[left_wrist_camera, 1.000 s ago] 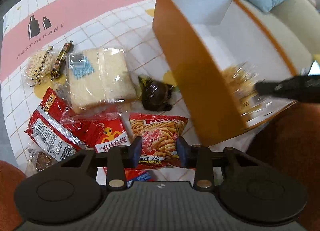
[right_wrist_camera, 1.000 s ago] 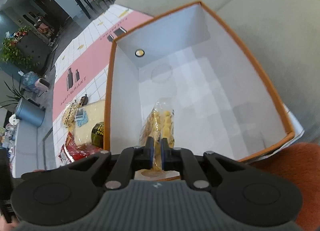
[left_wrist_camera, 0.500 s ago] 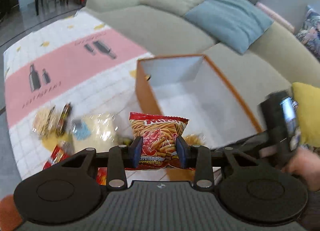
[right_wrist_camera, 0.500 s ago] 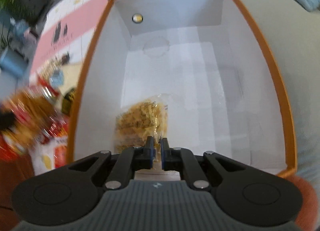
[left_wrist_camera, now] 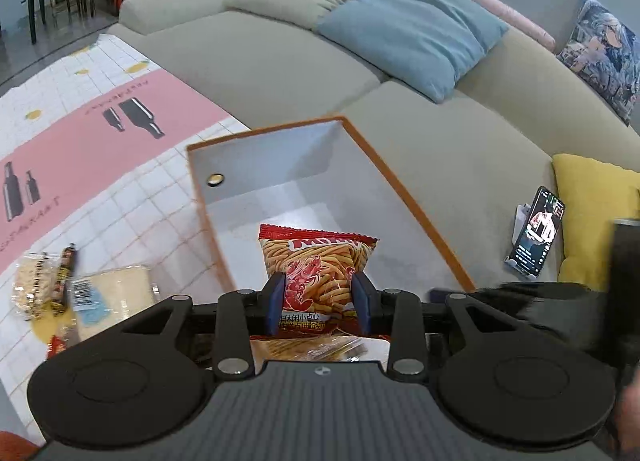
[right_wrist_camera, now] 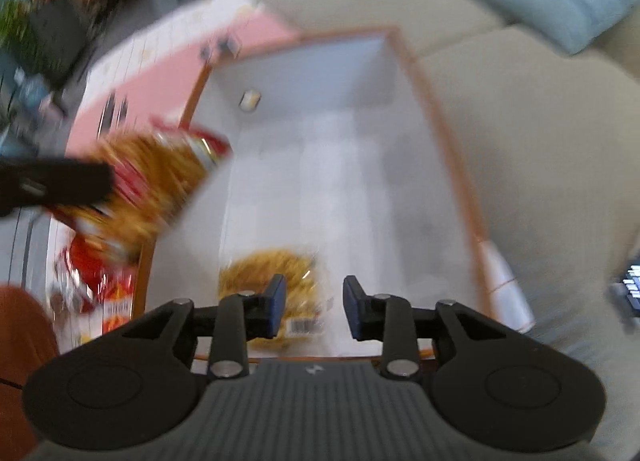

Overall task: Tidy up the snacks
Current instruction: 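Lower the chip bag into the orange box and open the left tool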

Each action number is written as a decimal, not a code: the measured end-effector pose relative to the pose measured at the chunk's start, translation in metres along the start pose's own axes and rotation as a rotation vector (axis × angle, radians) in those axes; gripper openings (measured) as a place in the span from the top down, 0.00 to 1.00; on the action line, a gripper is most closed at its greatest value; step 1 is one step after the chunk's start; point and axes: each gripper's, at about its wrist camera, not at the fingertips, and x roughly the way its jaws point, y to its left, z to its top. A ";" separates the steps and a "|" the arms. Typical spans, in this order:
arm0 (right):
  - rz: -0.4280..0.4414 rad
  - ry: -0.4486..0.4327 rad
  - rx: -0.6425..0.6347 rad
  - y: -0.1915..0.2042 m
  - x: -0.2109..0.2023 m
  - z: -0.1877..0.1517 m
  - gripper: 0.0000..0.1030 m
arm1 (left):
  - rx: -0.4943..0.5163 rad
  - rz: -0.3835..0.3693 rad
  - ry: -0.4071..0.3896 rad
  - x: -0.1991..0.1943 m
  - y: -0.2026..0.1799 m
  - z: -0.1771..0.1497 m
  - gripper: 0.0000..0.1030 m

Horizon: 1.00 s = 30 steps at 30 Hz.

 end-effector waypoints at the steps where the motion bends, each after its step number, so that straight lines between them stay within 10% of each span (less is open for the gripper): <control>1: -0.023 -0.028 0.009 -0.003 -0.008 0.000 0.71 | 0.000 0.000 0.007 0.007 -0.004 0.001 0.61; 30: -0.050 0.001 0.009 -0.016 0.002 -0.014 0.70 | -0.212 -0.059 0.301 0.110 -0.017 -0.015 0.50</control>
